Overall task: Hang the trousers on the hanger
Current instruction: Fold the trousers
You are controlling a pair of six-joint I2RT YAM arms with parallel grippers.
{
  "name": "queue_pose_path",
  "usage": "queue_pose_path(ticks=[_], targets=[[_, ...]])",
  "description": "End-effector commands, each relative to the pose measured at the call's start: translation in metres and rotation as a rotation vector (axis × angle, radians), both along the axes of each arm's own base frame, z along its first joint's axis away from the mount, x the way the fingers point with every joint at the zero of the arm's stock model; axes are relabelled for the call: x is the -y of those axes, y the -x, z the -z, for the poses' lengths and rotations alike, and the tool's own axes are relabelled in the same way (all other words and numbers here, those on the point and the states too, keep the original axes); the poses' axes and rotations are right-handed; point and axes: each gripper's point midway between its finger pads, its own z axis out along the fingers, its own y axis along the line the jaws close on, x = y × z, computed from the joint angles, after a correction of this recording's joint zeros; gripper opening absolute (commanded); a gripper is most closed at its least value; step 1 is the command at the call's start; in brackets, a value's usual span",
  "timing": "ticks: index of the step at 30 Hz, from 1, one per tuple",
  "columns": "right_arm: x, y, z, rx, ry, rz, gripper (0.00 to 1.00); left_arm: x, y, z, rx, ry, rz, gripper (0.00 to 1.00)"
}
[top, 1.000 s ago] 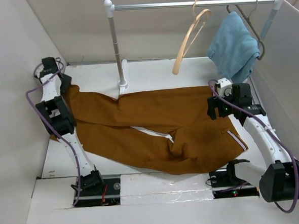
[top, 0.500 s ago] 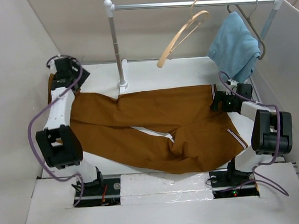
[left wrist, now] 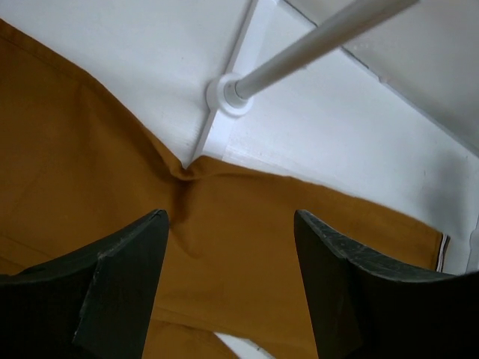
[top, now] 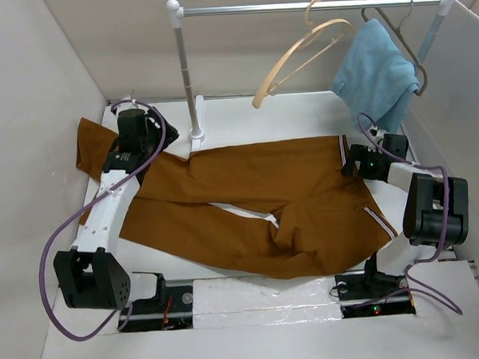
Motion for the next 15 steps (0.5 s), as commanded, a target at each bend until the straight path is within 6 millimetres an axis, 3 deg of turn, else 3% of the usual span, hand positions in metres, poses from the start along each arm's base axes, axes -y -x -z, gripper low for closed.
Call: queue_pose_path(ticks=[1,2,5,7,8,11,12,13,14,15], targets=[[0.006,0.005,0.008,-0.058,0.046,0.029,0.93,0.003,0.014,-0.005,0.021,-0.040,0.035,0.63],[0.010,0.004,-0.001,-0.034,0.066,0.046,0.93,0.002,0.016,-0.005,0.016,-0.050,0.039,0.63],[0.020,0.013,-0.003,-0.023,0.113,0.101,0.92,-0.001,0.023,-0.009,0.024,-0.079,0.048,0.62],[-0.002,0.012,0.009,-0.085,0.051,-0.070,0.87,-0.003,0.028,-0.005,0.012,-0.091,0.051,0.55],[-0.002,0.012,0.009,-0.088,0.050,-0.071,0.87,-0.003,0.029,-0.003,0.005,-0.092,0.051,0.55],[-0.020,0.014,0.016,-0.092,-0.030,-0.156,0.81,-0.007,0.034,-0.001,-0.015,-0.115,0.043,0.42],[-0.024,0.014,0.015,-0.083,-0.044,-0.167,0.76,-0.008,0.035,-0.002,-0.016,-0.121,0.039,0.41],[-0.030,0.015,0.011,-0.067,-0.068,-0.186,0.73,-0.012,0.037,-0.002,-0.018,-0.133,0.027,0.29],[-0.029,0.018,0.010,-0.062,-0.082,-0.182,0.66,-0.013,0.039,-0.002,-0.018,-0.140,0.028,0.25],[-0.025,0.018,0.008,-0.047,-0.091,-0.164,0.49,-0.014,0.042,-0.001,-0.019,-0.144,0.024,0.23]])
